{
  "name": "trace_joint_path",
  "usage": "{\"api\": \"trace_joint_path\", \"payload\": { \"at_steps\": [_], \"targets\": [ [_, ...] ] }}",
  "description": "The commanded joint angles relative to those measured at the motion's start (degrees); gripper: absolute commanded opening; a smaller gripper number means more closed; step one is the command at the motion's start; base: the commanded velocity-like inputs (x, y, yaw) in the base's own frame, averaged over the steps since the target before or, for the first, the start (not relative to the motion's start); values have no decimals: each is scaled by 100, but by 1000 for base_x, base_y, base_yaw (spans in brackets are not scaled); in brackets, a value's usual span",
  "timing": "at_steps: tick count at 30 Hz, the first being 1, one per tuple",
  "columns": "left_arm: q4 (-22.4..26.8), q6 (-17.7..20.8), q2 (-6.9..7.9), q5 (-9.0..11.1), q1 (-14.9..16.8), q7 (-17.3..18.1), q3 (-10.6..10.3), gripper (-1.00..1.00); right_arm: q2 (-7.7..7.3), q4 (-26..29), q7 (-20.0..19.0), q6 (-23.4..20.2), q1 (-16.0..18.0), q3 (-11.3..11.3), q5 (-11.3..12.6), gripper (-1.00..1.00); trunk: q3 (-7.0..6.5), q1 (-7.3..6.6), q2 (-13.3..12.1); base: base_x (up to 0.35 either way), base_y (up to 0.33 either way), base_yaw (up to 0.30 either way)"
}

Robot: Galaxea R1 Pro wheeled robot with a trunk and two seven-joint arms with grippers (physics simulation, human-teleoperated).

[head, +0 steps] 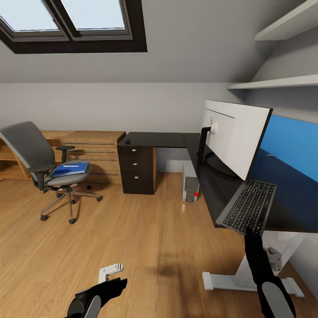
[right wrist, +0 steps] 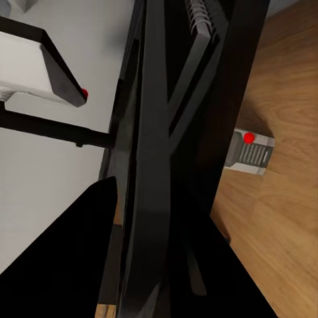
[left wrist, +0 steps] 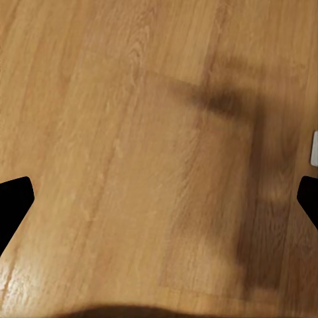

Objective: In the bedroom, organize the workspace by keeping the computer under the desk, ensuring the monitor is on the desk, placing the keyboard on the desk next to the monitor, placing the mouse on the desk next to the keyboard, moving the folder from the swivel chair onto the desk next to the mouse, stacking the notebook on top of the folder with the pen on top of the notebook, and positioning the swivel chair next to the desk.

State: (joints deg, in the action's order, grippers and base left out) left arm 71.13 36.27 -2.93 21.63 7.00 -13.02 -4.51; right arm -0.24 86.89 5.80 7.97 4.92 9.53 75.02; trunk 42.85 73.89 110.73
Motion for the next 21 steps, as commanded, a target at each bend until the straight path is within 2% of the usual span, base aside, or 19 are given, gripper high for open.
{"api": "trace_joint_path", "payload": {
  "at_steps": [1, 15, 21],
  "targets": [
    [10, 17, 2, 59, 3, -52, -2, 100, -3, 4, 27, 29, 4, -4, 74, -100, 6, -1, 3, 0, 0, 0],
    [9, 12, 10, 58, 3, -60, 3, 100, -3, 4, 23, 29, 4, -5, 74, -100, 6, -1, 3, 0, -4, 0],
    [10, 11, 11, 59, 3, -62, 3, 100, -1, 4, 19, 31, 3, -4, 74, -100, 6, -1, 3, -46, -206, 0]
  ]
}}
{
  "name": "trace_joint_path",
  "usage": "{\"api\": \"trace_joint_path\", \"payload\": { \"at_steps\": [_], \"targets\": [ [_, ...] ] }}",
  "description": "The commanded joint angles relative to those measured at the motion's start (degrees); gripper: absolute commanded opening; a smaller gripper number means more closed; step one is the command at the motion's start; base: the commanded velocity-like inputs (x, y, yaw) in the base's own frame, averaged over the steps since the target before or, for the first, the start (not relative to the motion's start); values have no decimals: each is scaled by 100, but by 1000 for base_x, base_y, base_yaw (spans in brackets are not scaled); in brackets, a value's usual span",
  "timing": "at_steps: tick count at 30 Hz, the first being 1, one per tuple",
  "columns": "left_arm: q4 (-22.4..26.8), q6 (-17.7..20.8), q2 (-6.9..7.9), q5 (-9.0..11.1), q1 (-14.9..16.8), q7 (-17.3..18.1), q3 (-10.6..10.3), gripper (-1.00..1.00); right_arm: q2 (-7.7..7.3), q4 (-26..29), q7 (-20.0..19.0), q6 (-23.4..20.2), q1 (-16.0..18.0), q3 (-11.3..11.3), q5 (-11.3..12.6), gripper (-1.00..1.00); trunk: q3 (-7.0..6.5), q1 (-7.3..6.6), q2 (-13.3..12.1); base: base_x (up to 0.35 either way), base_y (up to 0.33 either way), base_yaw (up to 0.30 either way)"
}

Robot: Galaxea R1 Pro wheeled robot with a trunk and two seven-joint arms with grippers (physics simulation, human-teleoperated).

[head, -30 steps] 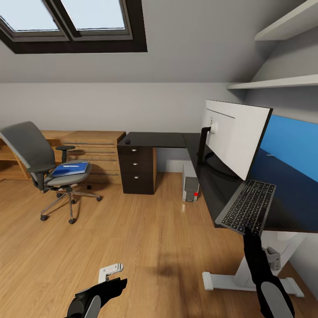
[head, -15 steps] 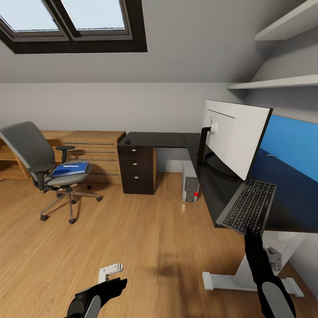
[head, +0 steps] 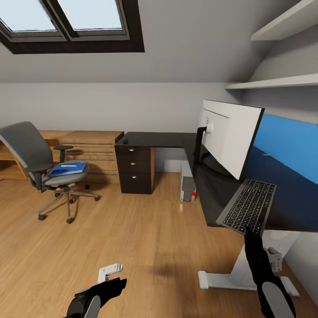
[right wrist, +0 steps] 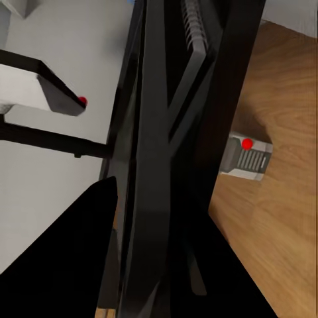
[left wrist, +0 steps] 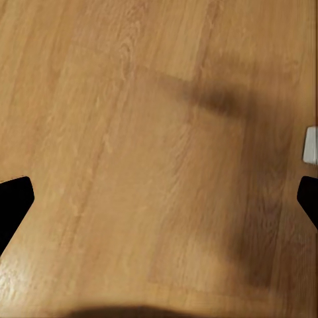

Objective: In the bedroom, organize the workspace by keeping the computer under the desk, ensuring the monitor is on the desk, placing the keyboard on the desk next to the monitor, placing the mouse on the desk next to the keyboard, moving the folder from the swivel chair onto the desk next to the mouse, stacking the notebook on top of the folder with the pen on top of the notebook, and positioning the swivel chair next to the desk.

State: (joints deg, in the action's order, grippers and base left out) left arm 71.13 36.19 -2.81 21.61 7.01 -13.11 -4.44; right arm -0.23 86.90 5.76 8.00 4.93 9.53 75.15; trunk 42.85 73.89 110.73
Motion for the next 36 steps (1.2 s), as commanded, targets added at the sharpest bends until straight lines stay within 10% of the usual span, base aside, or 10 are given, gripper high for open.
{"api": "trace_joint_path", "payload": {
  "at_steps": [1, 19, 36],
  "targets": [
    [11, 19, 0, 60, 3, -54, -4, 100, -3, 2, 22, 27, 1, -4, 62, -100, 6, -1, 3, -30, -155, 0],
    [7, 26, 11, 69, 3, -40, 14, 100, -4, 83, 13, 35, 2, -4, 62, -100, 6, -1, 3, -54, -76, 0],
    [-28, 37, 9, 81, 3, -51, 22, 100, 19, 161, 4, 65, 1, 191, 62, -100, -299, -374, -679, -1, -2, 0]
  ]
}}
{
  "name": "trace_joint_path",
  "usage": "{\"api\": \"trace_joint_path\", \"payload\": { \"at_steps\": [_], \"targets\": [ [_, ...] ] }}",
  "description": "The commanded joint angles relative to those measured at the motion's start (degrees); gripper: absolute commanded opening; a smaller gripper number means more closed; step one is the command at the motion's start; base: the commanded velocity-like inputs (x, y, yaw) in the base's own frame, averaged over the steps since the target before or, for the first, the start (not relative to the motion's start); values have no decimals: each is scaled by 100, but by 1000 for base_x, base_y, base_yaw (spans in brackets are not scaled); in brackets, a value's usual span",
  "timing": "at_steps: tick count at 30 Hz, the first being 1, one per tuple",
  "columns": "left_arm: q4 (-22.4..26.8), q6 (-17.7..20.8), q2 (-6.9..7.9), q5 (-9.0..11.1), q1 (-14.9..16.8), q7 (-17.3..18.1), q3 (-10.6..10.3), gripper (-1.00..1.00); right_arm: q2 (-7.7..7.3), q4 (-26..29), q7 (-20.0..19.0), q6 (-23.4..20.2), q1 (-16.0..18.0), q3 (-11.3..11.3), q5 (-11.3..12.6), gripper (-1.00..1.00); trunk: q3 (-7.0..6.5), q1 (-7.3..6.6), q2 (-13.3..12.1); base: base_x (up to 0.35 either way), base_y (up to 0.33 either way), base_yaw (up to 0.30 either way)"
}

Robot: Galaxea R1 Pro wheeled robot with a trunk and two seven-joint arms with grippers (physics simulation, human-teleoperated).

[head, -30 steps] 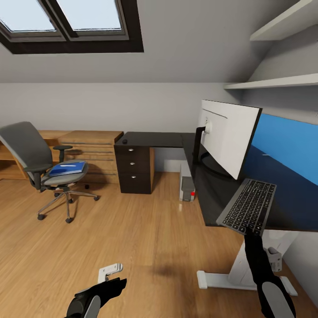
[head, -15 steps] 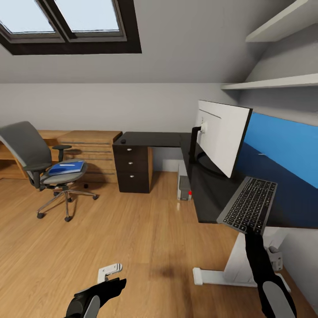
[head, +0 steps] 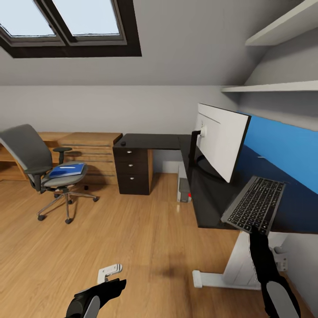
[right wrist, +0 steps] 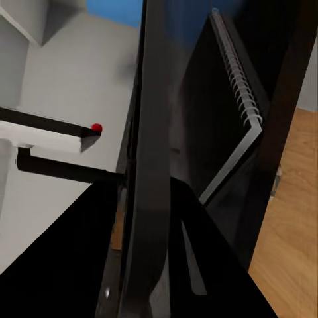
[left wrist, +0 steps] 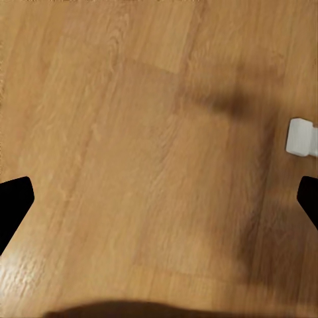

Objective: In the bedroom, organize the workspace by keeping the computer under the desk, ensuring the monitor is on the desk, placing the keyboard on the desk next to the monitor, placing the mouse on the desk next to the keyboard, moving the folder from the swivel chair onto the desk next to the mouse, stacking the notebook on top of the folder with the pen on top of the notebook, and positioning the swivel chair next to the desk.

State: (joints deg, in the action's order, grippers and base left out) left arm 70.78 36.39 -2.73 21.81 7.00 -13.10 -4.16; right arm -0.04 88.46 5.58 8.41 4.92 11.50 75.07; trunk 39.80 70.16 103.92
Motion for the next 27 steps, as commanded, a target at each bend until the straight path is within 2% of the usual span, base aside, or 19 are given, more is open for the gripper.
{"api": "trace_joint_path", "payload": {
  "at_steps": [1, 7, 10, 12, 13, 16, 18, 19, 23, 27],
  "targets": [
    [6, 17, 1, 58, 3, -52, -6, 100, 9, 57, 16, 126, 1, 6, 69, -100, -13, -23, -39, 0, 0, 0],
    [6, 17, 1, 56, 3, -44, -6, 100, 19, 82, 13, 463, 2, -2, 57, -100, -120, -155, -279, 0, 0, 0],
    [6, 16, 2, 57, 3, -44, -6, 100, 26, 80, 13, 656, 1, -21, -109, -100, -174, -221, -400, 0, 0, 0],
    [6, 17, 1, 59, 3, -44, -6, 100, 39, 72, 19, 842, 1, -47, -341, -100, -210, -265, -480, 0, 0, 0],
    [2, 17, 1, 60, 3, -44, -6, 100, 79, 62, 32, 1091, 1, -105, -667, -100, -228, -287, -520, 0, 0, 0],
    [0, 17, 1, 60, 3, -44, -6, 100, 253, 50, 50, 1580, 1, -261, -1293, -100, -282, -353, -640, 0, 0, 0],
    [1, 17, 1, 60, 3, -44, -6, 100, 382, 33, 54, 1820, 1, -319, -1620, -100, -318, -396, -721, 0, 0, 0],
    [4, 17, 1, 56, 3, -44, -6, 100, 488, -26, 56, 2020, 1, -346, -1903, -100, -336, -418, -761, 0, 0, 0],
    [0, 17, 5, 56, 3, -44, -6, 100, 542, -73, 68, 2170, 1, -356, -2041, -100, -408, -506, -921, 0, 0, 0],
    [4, 17, 2, 53, 3, -50, -6, 100, 567, -159, 89, 2216, 1, -360, -2032, -100, -479, -594, -1082, 0, 0, 0]
  ]
}}
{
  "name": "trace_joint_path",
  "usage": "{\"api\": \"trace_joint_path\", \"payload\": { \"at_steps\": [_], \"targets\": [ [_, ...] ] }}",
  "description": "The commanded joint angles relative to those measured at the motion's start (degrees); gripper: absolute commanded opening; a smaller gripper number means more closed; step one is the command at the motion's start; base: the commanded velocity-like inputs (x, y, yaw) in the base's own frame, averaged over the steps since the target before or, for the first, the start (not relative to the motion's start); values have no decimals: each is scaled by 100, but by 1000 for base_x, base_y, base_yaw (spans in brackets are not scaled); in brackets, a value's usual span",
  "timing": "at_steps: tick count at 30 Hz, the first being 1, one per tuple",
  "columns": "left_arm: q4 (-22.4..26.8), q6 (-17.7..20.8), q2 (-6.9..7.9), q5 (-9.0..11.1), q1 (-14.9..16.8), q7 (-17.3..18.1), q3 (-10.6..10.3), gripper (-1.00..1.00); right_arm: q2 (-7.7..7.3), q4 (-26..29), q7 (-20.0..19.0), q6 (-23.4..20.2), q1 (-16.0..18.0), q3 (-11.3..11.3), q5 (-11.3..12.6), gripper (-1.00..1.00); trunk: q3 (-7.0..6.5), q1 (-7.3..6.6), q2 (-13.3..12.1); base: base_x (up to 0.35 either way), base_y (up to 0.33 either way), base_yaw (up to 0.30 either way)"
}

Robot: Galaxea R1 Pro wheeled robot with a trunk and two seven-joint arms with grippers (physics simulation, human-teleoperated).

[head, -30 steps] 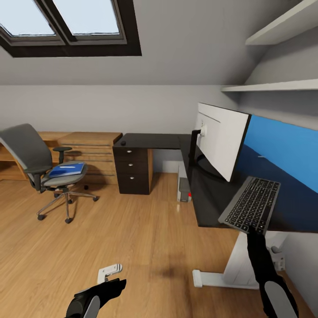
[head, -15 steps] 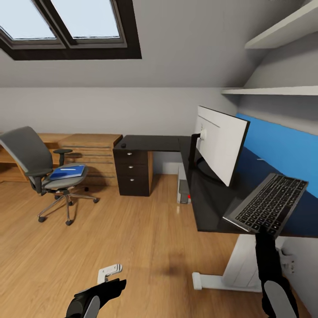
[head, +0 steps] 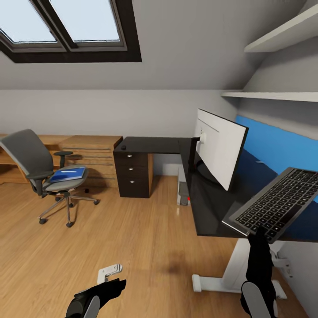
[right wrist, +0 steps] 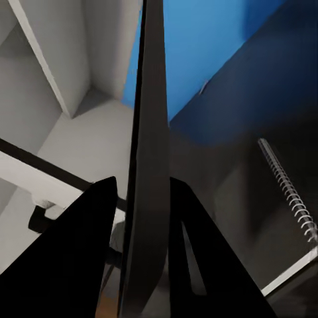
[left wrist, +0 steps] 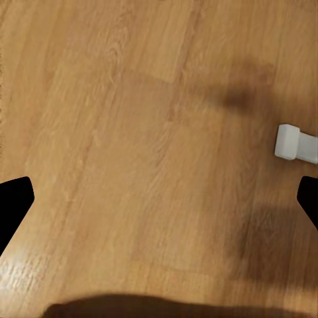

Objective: In the bedroom, organize the workspace by keeping the computer under the desk, ensuring the monitor is on the desk, placing the keyboard on the desk next to the monitor, placing the mouse on the desk next to the keyboard, moving the folder from the swivel chair onto the desk next to the mouse, stacking the notebook on top of the folder with the pen on top of the notebook, and positioning the swivel chair next to the desk.

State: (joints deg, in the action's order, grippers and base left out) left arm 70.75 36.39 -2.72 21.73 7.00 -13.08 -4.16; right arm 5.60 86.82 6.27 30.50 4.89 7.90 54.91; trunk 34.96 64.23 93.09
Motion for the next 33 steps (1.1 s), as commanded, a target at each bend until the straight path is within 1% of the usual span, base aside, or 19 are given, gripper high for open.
{"api": "trace_joint_path", "payload": {
  "at_steps": [1, 6, 9, 11, 12, 14, 16, 18, 19, 20, 21, 23, 25, 29, 33],
  "targets": [
    [6, 17, 0, 60, 3, -53, -6, 100, 10, -36, 26, 25, 4, 0, -9, -100, -13, -23, -38, 0, 0, 0],
    [-2, 22, 0, 65, 3, -54, -7, 100, 29, -171, 112, 47, 4, -3, 103, -100, -103, -133, -239, 0, 0, 0],
    [-116, 19, 6, 66, 3, -62, -14, 100, -3, -196, 150, -528, 6, 13, 143, -100, -156, -199, -359, 0, 0, 0],
    [-133, 18, 8, 62, 3, -63, -14, 100, -16, -171, 154, -1029, 4, 63, 146, -100, -192, -243, -440, 0, 0, 0],
    [-134, 18, 8, 61, 3, -63, -14, 100, -17, -164, 156, -1106, 4, 89, 148, -100, -210, -265, -480, 0, 0, 0],
    [-138, 17, 8, 57, 3, -63, -15, 100, -21, -96, 219, -1350, 5, 249, 150, -100, -246, -309, -560, 0, 0, 0],
    [-140, 17, 8, 56, 3, -63, -15, 100, -26, 38, 443, -1627, 4, 366, 151, -100, -282, -353, -640, 0, 0, 0],
    [-140, 17, 11, 50, 3, -63, -13, 100, -37, 199, 691, -2069, 4, 488, 152, -100, -318, -396, -720, 0, 0, 0],
    [-140, 17, 17, 47, 3, -63, -10, 100, -45, 239, 762, -2292, 4, 614, 152, -100, -336, -418, -760, 0, 0, 0],
    [-141, 17, 21, 44, 3, -63, -8, 100, -49, 274, 824, -2536, 4, 851, 154, -100, -354, -440, -801, 0, 0, 0],
    [-141, 17, 23, 44, 3, -63, -7, 100, -49, 287, 844, -2632, 4, 976, 156, -100, -372, -462, -841, 0, 0, 0],
    [-141, 17, 25, 43, 3, -63, -6, 100, -50, 300, 860, -2730, 4, 1128, 159, -100, -408, -506, -921, 0, 0, 0],
    [-141, 17, 25, 42, 3, -63, -6, 100, -49, 307, 823, -2774, 4, 1205, 160, -100, -444, -550, -1001, 0, 0, 0],
    [-141, 17, 26, 42, 3, -63, -6, 100, -28, 301, 492, -2792, 4, 1246, 161, -100, -516, -638, -1161, 0, 0, 0],
    [-141, 17, 26, 42, 3, -63, -6, 100, -36, 293, 382, -2847, 4, 1242, 162, -100, -587, -726, -1322, 0, 0, 0]
  ]
}}
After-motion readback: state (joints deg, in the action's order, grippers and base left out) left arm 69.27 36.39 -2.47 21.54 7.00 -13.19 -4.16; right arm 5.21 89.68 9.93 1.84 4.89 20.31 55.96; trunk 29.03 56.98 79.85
